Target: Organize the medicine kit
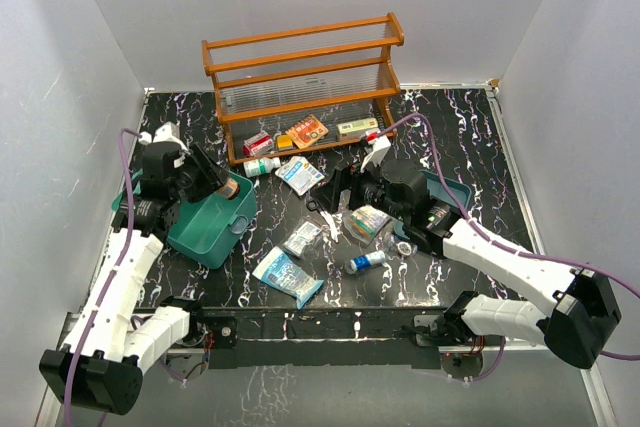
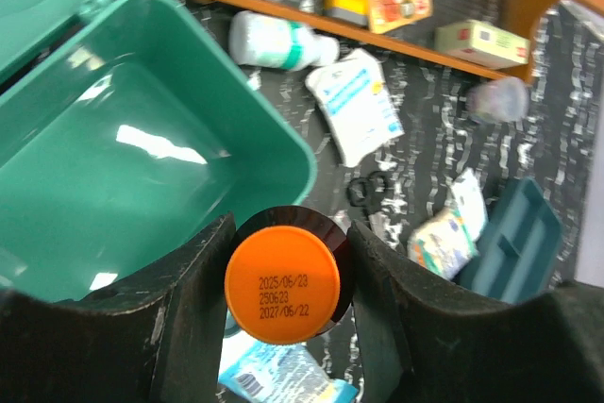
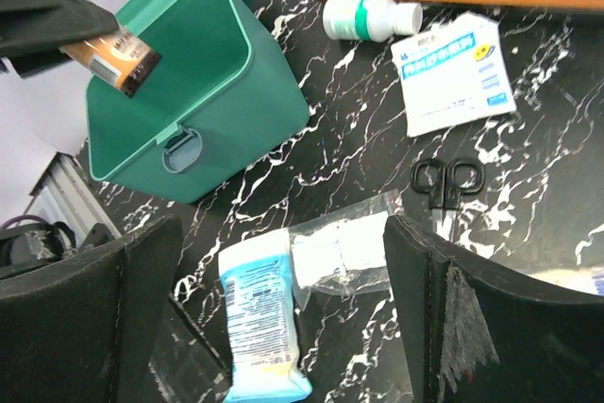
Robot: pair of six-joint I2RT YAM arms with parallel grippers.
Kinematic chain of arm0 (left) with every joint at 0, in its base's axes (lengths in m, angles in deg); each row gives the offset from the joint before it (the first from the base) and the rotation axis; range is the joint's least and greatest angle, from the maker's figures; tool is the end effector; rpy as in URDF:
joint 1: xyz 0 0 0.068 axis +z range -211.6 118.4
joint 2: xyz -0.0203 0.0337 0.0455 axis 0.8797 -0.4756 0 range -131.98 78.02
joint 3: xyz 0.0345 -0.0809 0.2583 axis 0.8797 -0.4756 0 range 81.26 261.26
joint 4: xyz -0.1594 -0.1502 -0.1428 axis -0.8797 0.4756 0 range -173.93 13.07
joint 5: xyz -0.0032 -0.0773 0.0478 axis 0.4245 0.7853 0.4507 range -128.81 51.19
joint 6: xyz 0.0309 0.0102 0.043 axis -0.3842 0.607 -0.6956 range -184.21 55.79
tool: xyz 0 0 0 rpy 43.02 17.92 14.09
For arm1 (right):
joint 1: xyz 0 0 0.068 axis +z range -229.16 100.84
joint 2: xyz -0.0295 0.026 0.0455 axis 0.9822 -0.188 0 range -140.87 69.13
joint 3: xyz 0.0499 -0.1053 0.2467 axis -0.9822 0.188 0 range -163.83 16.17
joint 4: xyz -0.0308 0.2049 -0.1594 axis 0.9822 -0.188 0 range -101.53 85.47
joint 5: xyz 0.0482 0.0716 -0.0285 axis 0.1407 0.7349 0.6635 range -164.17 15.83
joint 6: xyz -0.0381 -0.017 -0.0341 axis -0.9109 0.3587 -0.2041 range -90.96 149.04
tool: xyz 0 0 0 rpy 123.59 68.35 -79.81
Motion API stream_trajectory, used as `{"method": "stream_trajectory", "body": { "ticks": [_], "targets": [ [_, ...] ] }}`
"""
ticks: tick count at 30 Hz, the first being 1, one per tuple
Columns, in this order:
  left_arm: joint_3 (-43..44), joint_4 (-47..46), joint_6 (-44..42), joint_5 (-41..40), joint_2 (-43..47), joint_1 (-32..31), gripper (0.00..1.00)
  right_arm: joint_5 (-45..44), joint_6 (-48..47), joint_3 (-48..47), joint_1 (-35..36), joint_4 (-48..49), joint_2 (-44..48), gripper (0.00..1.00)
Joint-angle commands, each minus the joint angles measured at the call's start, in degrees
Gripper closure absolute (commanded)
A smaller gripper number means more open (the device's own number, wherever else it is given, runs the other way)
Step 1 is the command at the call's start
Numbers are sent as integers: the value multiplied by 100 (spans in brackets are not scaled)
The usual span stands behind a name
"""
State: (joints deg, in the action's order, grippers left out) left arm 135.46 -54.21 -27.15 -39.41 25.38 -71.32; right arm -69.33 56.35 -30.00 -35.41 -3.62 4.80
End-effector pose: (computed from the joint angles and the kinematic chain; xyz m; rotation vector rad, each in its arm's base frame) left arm 0.1969 -0.0335 0.3383 -0.5026 2.0381 -0.4889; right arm 0.1869 0.1831 0.2997 -0.3436 1.9489 0.9147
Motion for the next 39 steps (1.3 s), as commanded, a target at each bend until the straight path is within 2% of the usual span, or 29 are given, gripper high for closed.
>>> {"method": "stream_trajectory", "body": {
  "ticks": [1,4,10,19,22,26,29,34,37,39],
  "targets": [
    [-422,-56,87,-558,47,90,67,105,466,-46,-1,-65,32,15],
    [-601,-289,113,-700,-196,127,67,226,490,124,-4,61,85,15],
    [-1021,-1081,337,-234,-774,230,66,335,560,477,-1,524,244,14],
    [-1595,-1775,952,446,-1210,317,60,-496,1071,625,2,880,-208,16],
    [-1600,-1907,1117,808,-1530,339,58,-730,1448,375,1,690,-394,16],
    [-1431,-1909,1063,873,-1923,351,57,-985,1574,-12,1,144,-588,18],
    [-1091,-1591,813,902,-2205,358,48,-1439,1410,-145,-2,-242,-530,18],
    [-1221,-1555,833,956,-2210,366,34,-2088,1105,-325,-2,-613,-537,18],
    [-1213,-1439,790,885,-2104,358,33,-2127,987,-541,-3,-828,-710,18],
    [-1213,-1382,766,786,-2007,365,36,-2133,916,-620,0,-890,-811,18]
  ]
}}
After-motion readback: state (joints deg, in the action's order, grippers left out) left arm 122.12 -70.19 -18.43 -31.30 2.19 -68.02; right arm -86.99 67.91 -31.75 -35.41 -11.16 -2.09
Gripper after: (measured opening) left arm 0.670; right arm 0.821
